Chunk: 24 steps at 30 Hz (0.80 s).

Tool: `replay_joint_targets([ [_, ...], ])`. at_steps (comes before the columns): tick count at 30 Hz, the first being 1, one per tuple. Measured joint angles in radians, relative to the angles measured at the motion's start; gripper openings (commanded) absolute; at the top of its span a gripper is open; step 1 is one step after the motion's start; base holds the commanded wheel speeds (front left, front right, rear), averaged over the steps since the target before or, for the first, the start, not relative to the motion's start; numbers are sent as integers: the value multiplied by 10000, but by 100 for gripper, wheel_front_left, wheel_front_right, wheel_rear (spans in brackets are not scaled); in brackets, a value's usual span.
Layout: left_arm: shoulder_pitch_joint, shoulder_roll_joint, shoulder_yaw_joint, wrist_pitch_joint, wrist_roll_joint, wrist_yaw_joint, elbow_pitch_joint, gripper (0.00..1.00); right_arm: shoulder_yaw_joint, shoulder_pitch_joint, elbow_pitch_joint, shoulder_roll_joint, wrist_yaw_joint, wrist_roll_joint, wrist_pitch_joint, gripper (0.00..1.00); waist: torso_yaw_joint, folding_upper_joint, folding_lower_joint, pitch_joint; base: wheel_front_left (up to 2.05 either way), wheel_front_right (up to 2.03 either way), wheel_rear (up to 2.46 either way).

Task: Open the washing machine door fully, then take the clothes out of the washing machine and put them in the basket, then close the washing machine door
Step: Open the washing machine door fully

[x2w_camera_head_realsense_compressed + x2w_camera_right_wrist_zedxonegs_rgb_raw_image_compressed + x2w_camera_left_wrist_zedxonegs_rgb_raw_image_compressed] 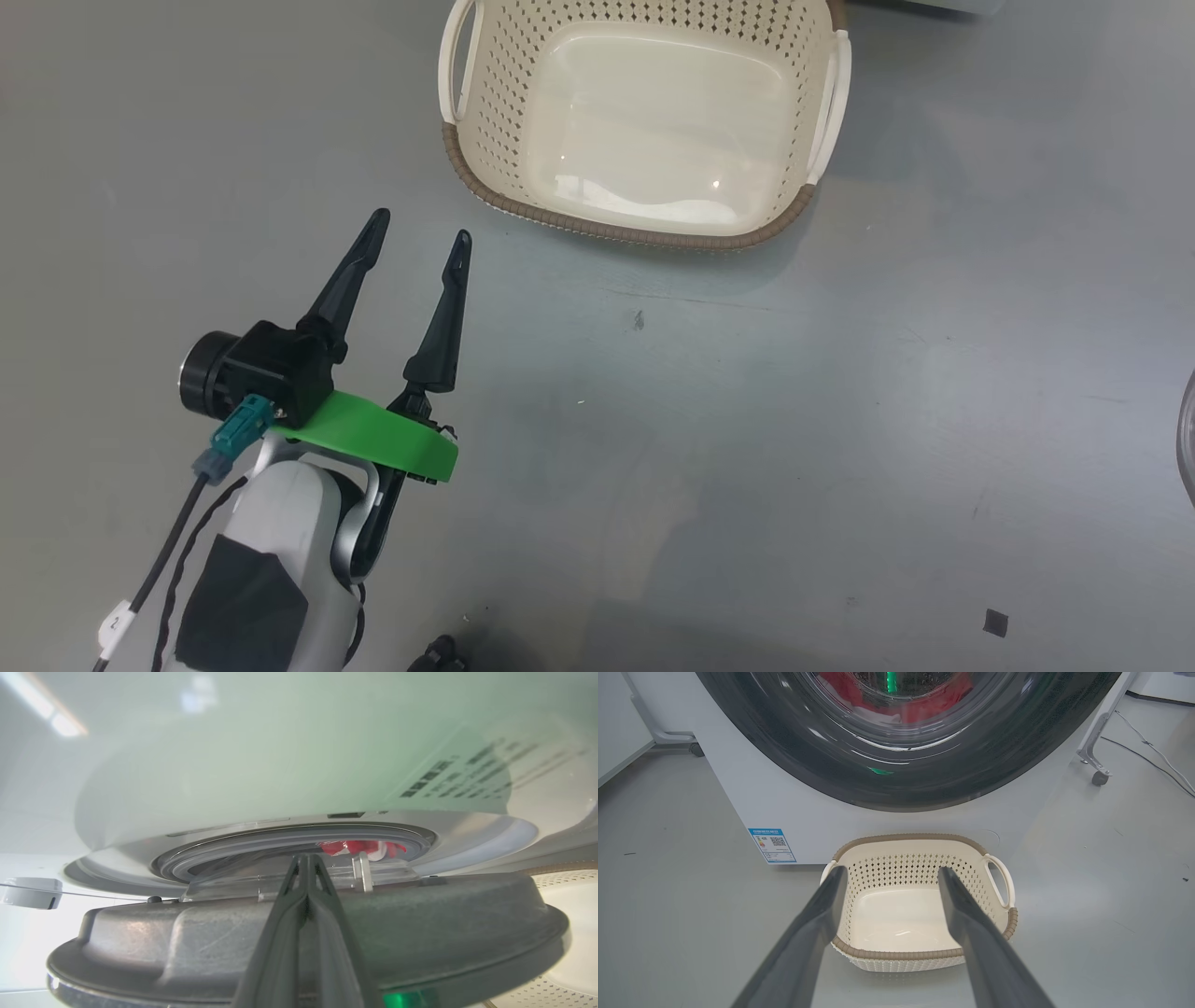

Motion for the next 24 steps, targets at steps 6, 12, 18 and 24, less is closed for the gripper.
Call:
replay_joint_targets([
  [6,-2,0,4,0,0,2,0,100,-35,-79,259,-8,0,0,107,0,-4,0,0,-14,0,0,0],
  [12,-7,0,13,0,2,2,10,100,-36,-93,439,-15,0,73,286,0,-26,0,0,-72,0,0,0],
  [18,-10,0,48,0,13,13,58,100,-48,19,644,19,-4,282,426,0,-71,0,0,-266,0,0,0],
  [24,-10,0,71,0,48,15,82,100,-36,290,767,81,-8,418,654,0,-141,0,0,-498,0,0,0],
])
